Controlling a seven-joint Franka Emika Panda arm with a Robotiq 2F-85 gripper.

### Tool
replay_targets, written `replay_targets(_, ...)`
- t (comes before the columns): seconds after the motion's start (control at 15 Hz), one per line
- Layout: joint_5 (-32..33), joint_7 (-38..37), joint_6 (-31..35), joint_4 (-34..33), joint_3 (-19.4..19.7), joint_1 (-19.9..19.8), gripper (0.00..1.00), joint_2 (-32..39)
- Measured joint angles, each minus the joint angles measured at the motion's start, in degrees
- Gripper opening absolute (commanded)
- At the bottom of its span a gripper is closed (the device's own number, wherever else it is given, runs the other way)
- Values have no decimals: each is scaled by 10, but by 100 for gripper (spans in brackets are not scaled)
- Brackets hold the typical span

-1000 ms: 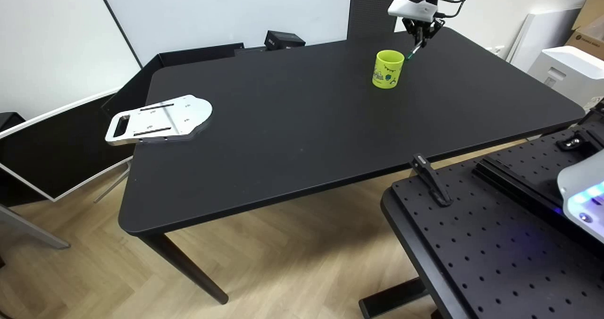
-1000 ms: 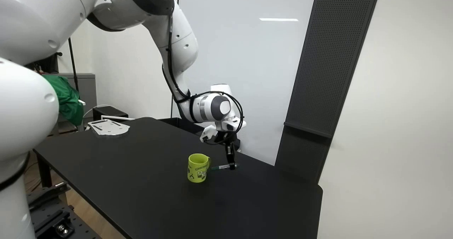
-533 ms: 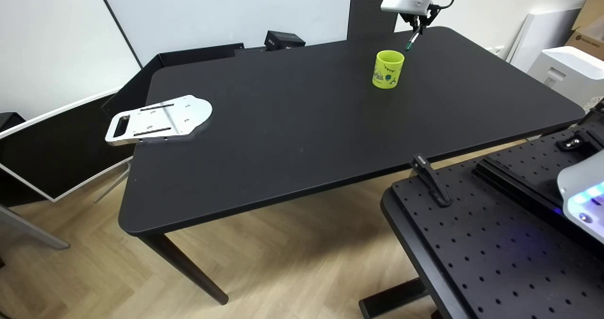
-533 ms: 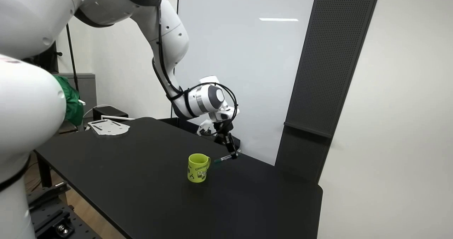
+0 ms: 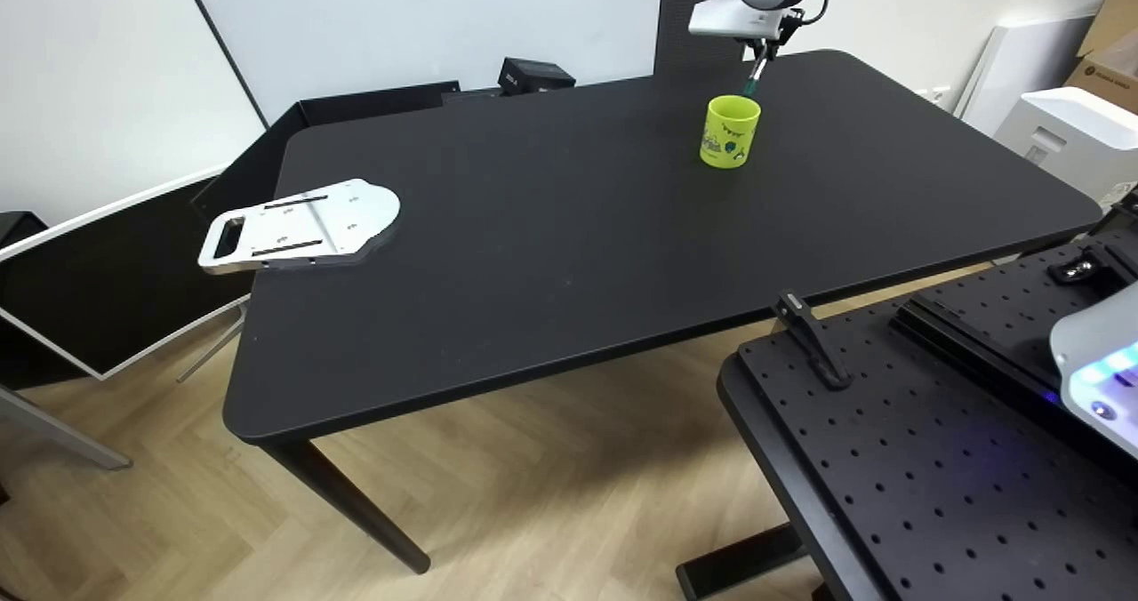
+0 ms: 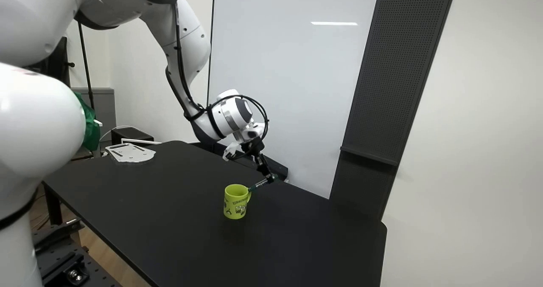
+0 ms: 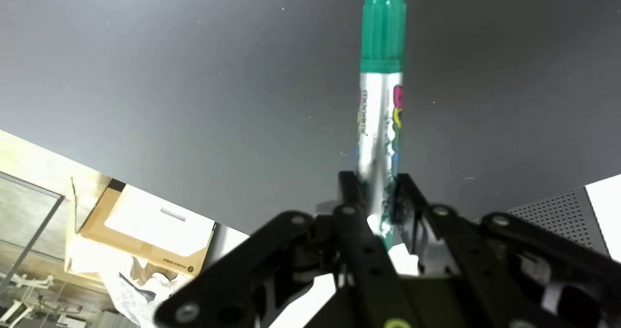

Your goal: Place the green marker inside the yellow mug

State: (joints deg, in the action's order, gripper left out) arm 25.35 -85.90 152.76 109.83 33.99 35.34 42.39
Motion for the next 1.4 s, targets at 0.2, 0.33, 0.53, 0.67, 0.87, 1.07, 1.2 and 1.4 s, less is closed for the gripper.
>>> replay_targets(0.2, 37, -32, -1, 3, 13, 25, 6, 0)
replay_targets(0.33, 56, -48, -2, 4, 19, 39, 6, -1)
replay_targets(0.53, 77, -65, -6, 9, 21, 51, 6, -2)
replay_targets(0.67, 93, -76, -7, 13, 19, 55, 6, -2)
replay_targets(0.87, 122, -95, -9, 21, 14, 61, 6, -1)
replay_targets(1.07, 155, -117, -16, 26, 1, 63, 6, -1)
replay_targets(1.2, 176, -131, -25, 28, -12, 62, 6, -1)
replay_targets(1.4, 206, -151, -45, 29, -40, 55, 47, -1)
